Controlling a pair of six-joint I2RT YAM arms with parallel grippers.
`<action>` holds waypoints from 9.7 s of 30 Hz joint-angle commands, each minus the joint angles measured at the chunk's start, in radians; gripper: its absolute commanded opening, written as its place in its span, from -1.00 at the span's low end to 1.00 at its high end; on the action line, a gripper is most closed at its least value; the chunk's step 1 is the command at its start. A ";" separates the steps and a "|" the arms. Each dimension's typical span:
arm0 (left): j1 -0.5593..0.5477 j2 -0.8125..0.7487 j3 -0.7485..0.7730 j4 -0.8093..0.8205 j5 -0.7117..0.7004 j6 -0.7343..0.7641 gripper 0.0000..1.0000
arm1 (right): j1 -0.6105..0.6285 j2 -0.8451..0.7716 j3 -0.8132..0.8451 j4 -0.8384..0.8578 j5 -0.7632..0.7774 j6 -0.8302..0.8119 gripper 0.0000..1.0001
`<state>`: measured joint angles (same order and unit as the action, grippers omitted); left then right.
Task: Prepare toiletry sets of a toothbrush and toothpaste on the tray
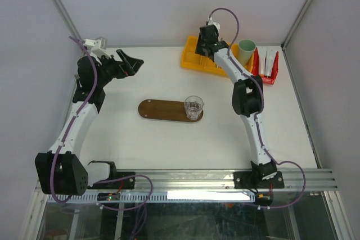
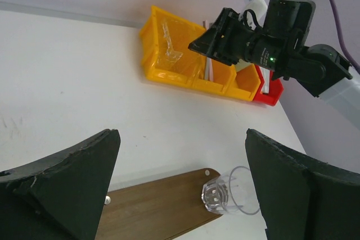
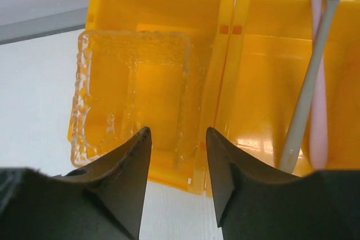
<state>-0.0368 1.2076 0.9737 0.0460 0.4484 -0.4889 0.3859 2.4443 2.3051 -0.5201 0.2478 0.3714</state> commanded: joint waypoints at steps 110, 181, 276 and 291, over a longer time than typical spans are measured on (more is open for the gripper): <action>-0.752 -0.102 0.186 -0.296 -0.776 -0.193 0.34 | 0.169 -1.392 -1.633 1.084 -0.268 0.448 -1.00; -0.552 0.261 0.336 -0.786 -0.684 0.124 -1.00 | -0.152 -1.530 -1.289 0.095 -0.174 -0.130 0.97; -0.586 0.391 0.321 -0.714 -0.769 0.005 -0.63 | -0.154 -1.600 -1.345 0.137 -0.182 -0.140 0.96; -0.586 0.330 0.335 -0.713 -0.745 0.021 -0.22 | -0.153 -1.591 -1.331 0.128 -0.188 -0.137 0.96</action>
<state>-0.6159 1.6184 1.2930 -0.7029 -0.3042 -0.4751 0.2371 0.8631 0.9531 -0.4381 0.0704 0.2440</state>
